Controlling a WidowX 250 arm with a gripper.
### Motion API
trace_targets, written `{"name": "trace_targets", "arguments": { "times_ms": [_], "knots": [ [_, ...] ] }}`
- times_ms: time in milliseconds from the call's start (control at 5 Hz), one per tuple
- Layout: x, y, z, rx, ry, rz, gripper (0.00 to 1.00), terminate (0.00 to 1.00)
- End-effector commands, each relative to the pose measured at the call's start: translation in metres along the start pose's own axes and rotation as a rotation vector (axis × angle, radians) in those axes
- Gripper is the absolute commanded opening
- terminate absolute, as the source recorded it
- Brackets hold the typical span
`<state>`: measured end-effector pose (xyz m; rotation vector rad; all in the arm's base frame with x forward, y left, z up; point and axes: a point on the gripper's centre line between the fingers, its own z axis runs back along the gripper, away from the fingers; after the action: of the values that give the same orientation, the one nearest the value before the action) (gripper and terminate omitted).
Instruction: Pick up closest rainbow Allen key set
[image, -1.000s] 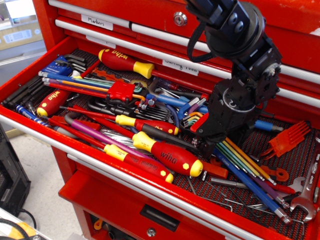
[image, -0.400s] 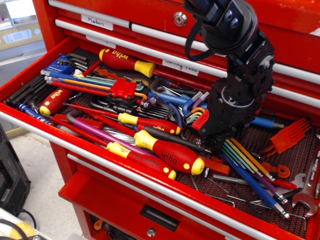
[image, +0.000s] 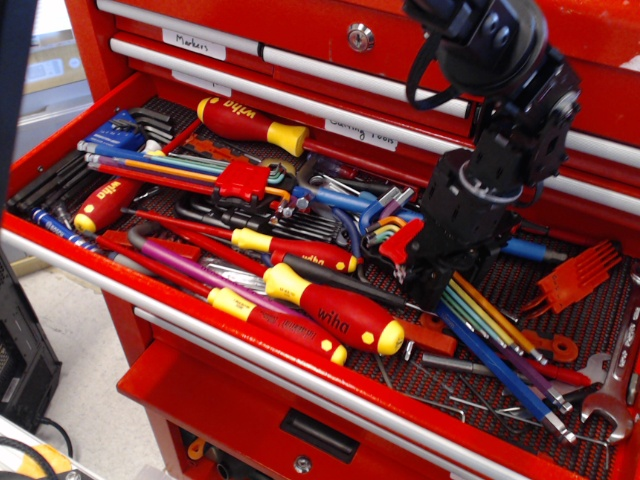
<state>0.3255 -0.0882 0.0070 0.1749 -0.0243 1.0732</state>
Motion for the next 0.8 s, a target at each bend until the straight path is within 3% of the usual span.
{"name": "trace_targets", "arguments": {
  "times_ms": [0,400,600],
  "knots": [
    [0.018,-0.012,0.047,-0.006,-0.060,-0.057,0.00,0.00],
    [0.018,0.016,0.073,0.043,-0.159,-0.008,0.00,0.00],
    [0.016,0.031,0.091,0.034,-0.240,0.026,0.00,0.00]
  ]
}}
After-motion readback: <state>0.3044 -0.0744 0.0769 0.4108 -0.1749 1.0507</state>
